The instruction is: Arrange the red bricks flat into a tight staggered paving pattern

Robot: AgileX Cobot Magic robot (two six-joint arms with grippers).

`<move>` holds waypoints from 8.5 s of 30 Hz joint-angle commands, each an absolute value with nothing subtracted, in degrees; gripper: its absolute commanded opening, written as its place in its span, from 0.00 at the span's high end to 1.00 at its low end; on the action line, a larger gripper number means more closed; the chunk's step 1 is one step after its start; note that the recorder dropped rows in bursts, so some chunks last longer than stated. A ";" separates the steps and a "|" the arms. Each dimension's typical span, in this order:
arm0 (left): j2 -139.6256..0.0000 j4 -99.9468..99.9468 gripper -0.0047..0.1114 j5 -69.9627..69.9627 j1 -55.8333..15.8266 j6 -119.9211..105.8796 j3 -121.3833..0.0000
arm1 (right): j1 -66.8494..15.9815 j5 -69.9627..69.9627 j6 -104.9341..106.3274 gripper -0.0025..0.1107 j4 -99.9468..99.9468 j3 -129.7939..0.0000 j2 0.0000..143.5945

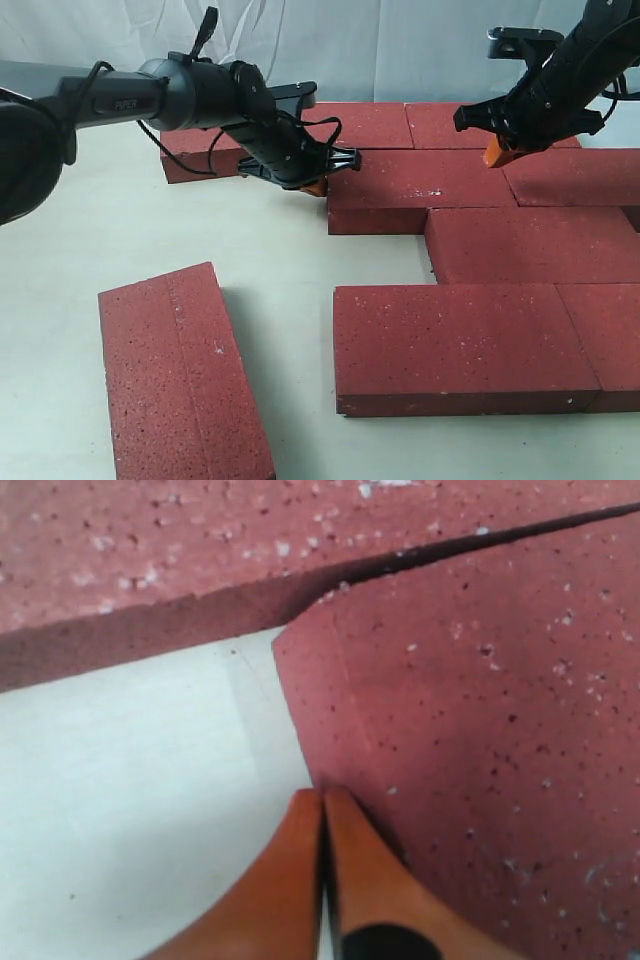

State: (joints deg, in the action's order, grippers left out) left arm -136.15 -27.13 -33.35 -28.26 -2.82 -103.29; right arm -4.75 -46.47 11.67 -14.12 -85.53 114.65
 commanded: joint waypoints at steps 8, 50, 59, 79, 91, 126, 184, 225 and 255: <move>-131.87 -25.14 0.96 -46.48 -23.48 0.00 -103.45 | -4.73 -47.43 11.91 0.99 -13.78 -85.36 114.53; -90.71 -3.34 0.96 -51.39 -22.43 -1.34 -59.83 | -16.78 -57.25 12.01 0.99 -15.50 -64.98 90.58; -90.24 -2.70 0.96 -46.89 -22.43 -1.73 -52.99 | -35.08 -52.84 12.01 0.99 -17.46 -59.70 89.14; -90.24 7.03 0.96 -39.42 -22.43 -1.17 -52.99 | -56.72 -49.40 20.53 0.99 -29.13 -58.99 101.68; -92.26 13.72 0.96 -37.17 -22.25 4.48 -52.99 | -56.72 -50.30 29.65 0.99 -39.99 -59.10 106.33; -87.73 19.78 0.96 -42.73 -14.93 12.94 -54.48 | -50.47 -32.39 24.22 0.99 -36.89 -61.63 97.33; -109.02 -10.18 0.96 -34.31 -2.43 -4.64 -54.81 | -41.73 -35.89 21.82 0.99 -38.76 -84.46 120.41; -109.02 -36.12 0.96 -33.12 -6.48 -27.14 -59.00 | -39.39 -44.57 5.70 0.99 -20.47 -84.46 122.58; -115.26 -45.92 0.96 -34.69 -16.28 -28.54 -59.00 | -34.05 -54.47 1.33 0.99 -7.39 -84.12 108.35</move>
